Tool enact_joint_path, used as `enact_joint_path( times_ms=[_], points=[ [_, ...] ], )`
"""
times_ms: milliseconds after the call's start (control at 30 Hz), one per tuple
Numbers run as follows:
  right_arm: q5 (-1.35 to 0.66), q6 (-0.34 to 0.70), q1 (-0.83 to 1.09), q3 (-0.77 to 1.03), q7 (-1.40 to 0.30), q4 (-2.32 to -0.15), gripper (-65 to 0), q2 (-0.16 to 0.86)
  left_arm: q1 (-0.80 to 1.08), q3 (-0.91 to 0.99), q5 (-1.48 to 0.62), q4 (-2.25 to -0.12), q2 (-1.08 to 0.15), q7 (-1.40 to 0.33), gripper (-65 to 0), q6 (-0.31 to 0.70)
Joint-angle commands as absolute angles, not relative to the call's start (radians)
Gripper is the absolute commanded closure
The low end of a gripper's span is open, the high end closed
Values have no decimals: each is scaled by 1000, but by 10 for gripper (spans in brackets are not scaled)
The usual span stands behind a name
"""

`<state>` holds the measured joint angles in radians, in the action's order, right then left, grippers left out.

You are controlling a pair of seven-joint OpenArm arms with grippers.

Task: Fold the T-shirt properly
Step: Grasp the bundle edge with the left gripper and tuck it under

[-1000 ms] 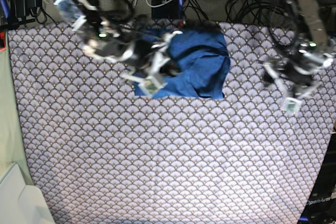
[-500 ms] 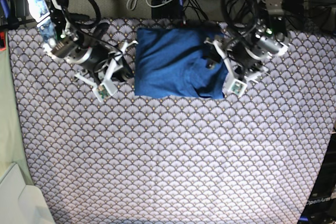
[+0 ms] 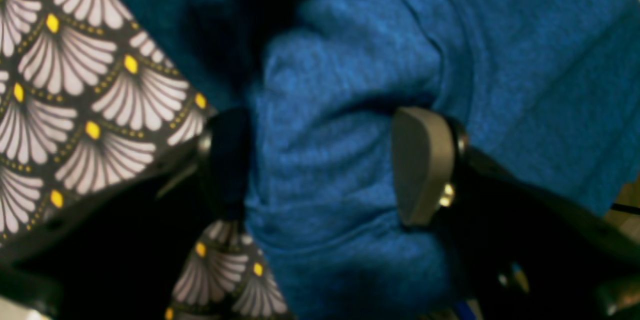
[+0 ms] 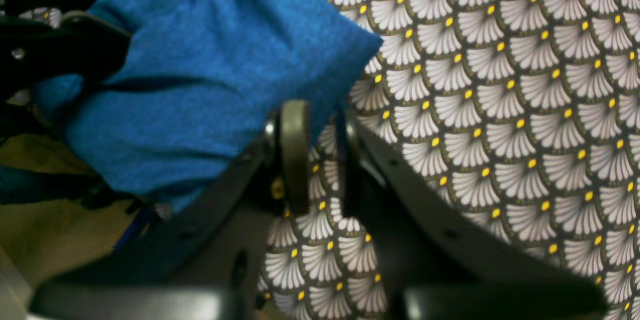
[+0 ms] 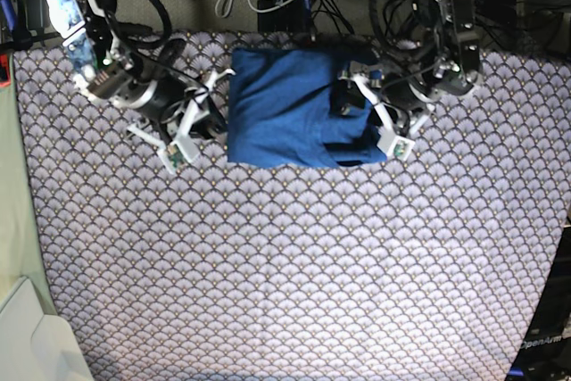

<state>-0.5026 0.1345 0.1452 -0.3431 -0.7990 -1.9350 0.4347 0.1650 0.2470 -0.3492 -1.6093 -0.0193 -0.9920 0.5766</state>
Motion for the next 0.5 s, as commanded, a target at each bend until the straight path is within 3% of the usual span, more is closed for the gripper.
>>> enact_joint_path(
  times_ms=[0, 467],
  points=[
    [-509, 143, 134, -338, -774, -1954, -111, 443, 151, 248, -367, -1620, -21, -987, -425, 584],
    [-507, 143, 130, -338, -773, -1952, -111, 441, 196, 206, -378, -1620, 8, -998, -422, 584]
  ],
)
